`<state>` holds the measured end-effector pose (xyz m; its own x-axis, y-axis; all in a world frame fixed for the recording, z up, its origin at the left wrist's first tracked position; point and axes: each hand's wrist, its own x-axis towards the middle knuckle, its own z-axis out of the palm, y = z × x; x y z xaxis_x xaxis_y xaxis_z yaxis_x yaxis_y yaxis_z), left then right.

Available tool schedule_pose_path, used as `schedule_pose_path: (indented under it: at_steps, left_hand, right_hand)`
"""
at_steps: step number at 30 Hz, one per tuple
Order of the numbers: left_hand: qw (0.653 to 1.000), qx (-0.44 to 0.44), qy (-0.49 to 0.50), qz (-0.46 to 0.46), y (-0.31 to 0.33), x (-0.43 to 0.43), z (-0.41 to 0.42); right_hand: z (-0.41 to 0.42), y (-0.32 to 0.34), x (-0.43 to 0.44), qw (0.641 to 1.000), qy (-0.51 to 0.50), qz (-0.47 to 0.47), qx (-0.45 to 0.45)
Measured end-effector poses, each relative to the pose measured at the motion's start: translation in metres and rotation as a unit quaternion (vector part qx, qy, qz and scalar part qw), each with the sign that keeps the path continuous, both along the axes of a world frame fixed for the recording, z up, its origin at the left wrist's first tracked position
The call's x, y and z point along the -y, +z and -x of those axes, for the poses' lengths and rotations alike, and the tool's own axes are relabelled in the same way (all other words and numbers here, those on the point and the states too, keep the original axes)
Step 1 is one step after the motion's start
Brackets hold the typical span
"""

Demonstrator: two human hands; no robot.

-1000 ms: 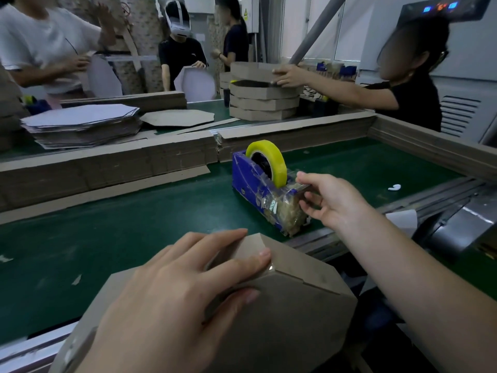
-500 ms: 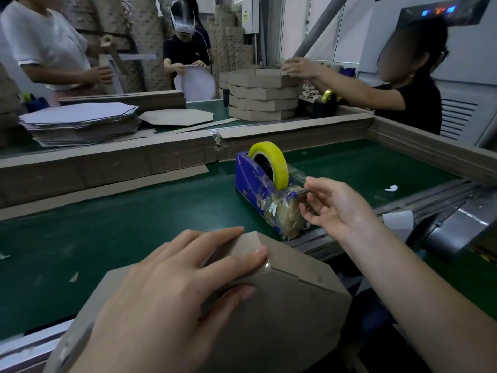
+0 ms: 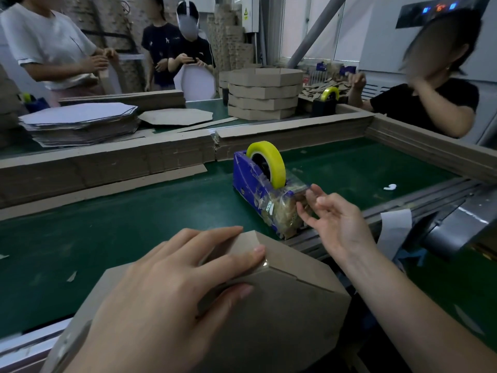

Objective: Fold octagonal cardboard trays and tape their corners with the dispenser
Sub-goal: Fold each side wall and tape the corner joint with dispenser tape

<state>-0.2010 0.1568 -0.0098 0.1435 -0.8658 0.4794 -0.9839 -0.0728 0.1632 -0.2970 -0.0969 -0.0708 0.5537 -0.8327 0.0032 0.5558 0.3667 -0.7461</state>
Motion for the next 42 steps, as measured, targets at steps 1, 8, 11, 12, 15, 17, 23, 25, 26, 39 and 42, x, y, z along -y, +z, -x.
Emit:
schedule_pose_path:
  at_steps: [1, 8, 11, 12, 15, 17, 23, 25, 26, 39, 42]
  left_hand:
    - [1.000, 0.000, 0.001, -0.002, 0.001, 0.000, 0.001]
    - [1.000, -0.004, 0.000, -0.012, 0.002, 0.000, 0.001]
    - [1.000, -0.023, -0.003, 0.010, 0.000, 0.000, 0.001]
    - [0.999, -0.033, -0.005, 0.024, -0.001, 0.001, 0.001]
    - [0.997, -0.057, -0.007, 0.058, -0.004, 0.000, 0.001]
    - [0.994, -0.080, -0.005, 0.073, -0.005, -0.001, 0.001]
    - [0.988, -0.120, 0.027, 0.093, -0.003, 0.000, 0.004]
    - [0.987, -0.126, 0.035, 0.096, -0.003, 0.000, 0.004]
    - [0.986, -0.129, 0.038, 0.096, -0.002, -0.001, 0.004]
    - [0.987, -0.126, 0.035, 0.089, -0.002, -0.004, 0.003]
    - [0.987, -0.131, 0.038, 0.081, -0.001, -0.004, 0.004]
  right_hand:
    - [0.000, -0.002, 0.000, 1.000, -0.001, 0.002, 0.010]
    - [0.012, -0.021, 0.009, 0.956, -0.094, 0.185, -0.208]
    - [0.026, -0.020, 0.016, 0.795, -0.159, 0.436, -0.390]
    - [0.031, -0.018, 0.020, 0.753, -0.176, 0.479, -0.416]
    - [0.047, -0.006, 0.027, 0.668, -0.191, 0.503, -0.515]
    - [0.056, 0.007, 0.023, 0.629, -0.162, 0.521, -0.555]
    - [0.044, 0.076, -0.027, 0.649, -0.043, 0.635, -0.416]
    - [0.036, 0.097, -0.048, 0.725, 0.050, 0.611, -0.314]
    - [0.033, 0.105, -0.056, 0.760, 0.111, 0.583, -0.264]
    - [0.007, 0.090, -0.059, 0.769, 0.362, 0.395, -0.348]
    - [0.006, 0.089, -0.056, 0.767, 0.373, 0.389, -0.348]
